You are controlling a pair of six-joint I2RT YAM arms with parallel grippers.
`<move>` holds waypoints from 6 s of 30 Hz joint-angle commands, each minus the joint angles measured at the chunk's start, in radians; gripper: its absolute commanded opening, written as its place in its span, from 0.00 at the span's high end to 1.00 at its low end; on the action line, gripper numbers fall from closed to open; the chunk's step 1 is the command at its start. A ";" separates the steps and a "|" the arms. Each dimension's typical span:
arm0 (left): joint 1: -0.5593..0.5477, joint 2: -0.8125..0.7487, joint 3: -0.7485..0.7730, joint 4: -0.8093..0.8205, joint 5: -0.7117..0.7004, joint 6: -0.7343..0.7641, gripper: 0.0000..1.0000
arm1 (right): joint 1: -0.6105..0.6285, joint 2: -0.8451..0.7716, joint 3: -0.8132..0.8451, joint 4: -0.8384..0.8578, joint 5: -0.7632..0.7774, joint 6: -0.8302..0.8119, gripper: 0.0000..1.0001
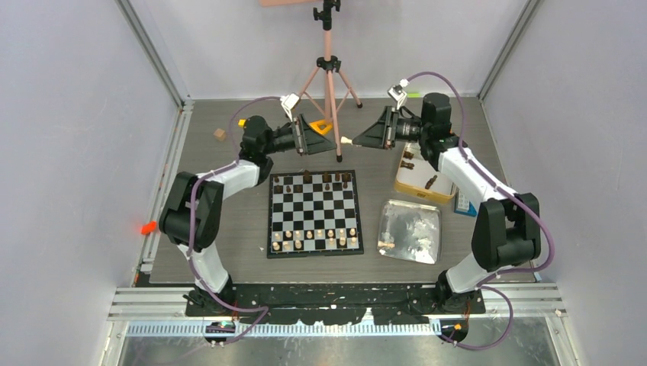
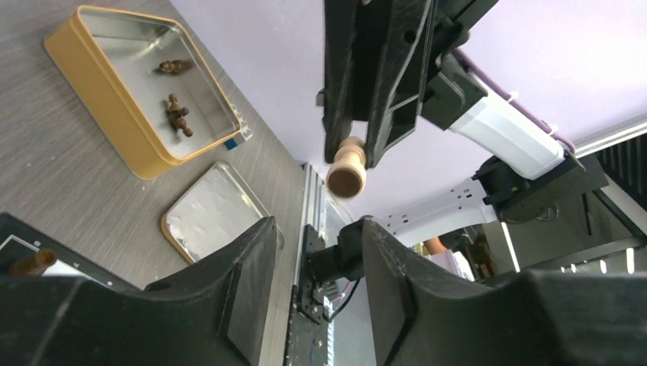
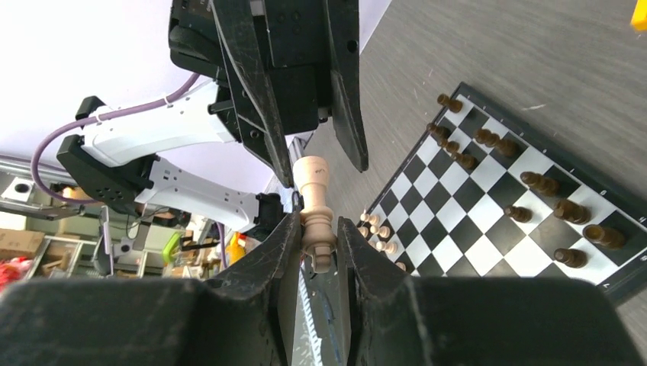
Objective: Set up the chess pieces on the board
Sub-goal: Place the chess piece on the chessboard, then pick up the chess piece from the storage box.
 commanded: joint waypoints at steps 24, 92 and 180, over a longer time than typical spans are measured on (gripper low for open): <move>0.573 -0.455 0.227 -1.746 -0.384 1.296 0.07 | 0.703 0.148 0.587 -1.461 0.954 -1.268 0.99; 0.798 -0.433 0.200 -1.754 -0.230 1.254 0.05 | 1.063 0.689 0.885 -1.504 1.182 -1.327 0.98; 0.458 -0.396 0.187 -1.693 -0.224 1.371 0.02 | 0.279 -0.097 -0.254 -1.089 0.762 -1.376 0.39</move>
